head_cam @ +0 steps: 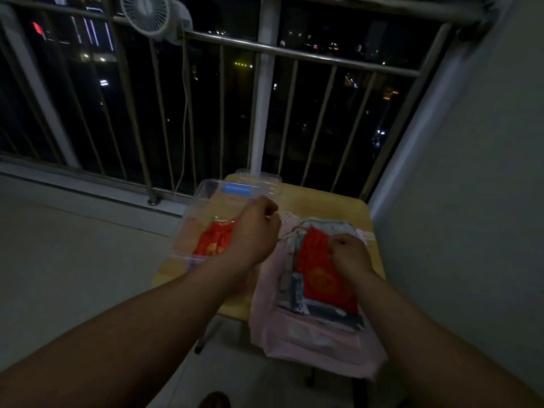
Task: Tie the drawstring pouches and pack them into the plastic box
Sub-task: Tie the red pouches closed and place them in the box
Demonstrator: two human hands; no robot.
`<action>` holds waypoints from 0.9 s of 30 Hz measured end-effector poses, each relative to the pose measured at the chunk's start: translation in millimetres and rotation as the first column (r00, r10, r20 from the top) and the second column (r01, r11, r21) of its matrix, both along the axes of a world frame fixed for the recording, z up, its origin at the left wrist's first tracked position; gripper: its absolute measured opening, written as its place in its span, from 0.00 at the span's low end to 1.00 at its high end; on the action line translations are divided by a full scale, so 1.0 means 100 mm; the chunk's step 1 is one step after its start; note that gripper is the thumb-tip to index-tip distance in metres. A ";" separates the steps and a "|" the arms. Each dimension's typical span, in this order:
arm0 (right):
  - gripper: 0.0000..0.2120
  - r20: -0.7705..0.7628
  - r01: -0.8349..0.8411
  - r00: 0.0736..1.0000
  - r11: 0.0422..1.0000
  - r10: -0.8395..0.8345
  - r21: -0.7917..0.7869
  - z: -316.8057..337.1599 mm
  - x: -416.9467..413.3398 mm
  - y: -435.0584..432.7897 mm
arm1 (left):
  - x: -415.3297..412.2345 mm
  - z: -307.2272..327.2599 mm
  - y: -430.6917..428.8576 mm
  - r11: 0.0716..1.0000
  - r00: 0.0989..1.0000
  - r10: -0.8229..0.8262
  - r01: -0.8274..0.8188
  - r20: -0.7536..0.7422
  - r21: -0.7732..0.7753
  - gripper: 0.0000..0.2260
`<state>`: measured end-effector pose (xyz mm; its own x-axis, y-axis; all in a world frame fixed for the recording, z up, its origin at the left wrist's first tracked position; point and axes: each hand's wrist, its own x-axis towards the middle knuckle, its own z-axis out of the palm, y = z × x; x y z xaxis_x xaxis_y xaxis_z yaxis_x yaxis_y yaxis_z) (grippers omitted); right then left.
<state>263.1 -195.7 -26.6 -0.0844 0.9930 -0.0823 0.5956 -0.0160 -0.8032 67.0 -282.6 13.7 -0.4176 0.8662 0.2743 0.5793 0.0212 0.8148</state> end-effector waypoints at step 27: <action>0.21 -0.614 -0.177 0.788 0.944 -0.034 -0.279 -0.57 0.55 -0.03 | 0.84 -0.72 0.22 0.885 0.721 -0.011 0.330 0.693 -0.329 0.18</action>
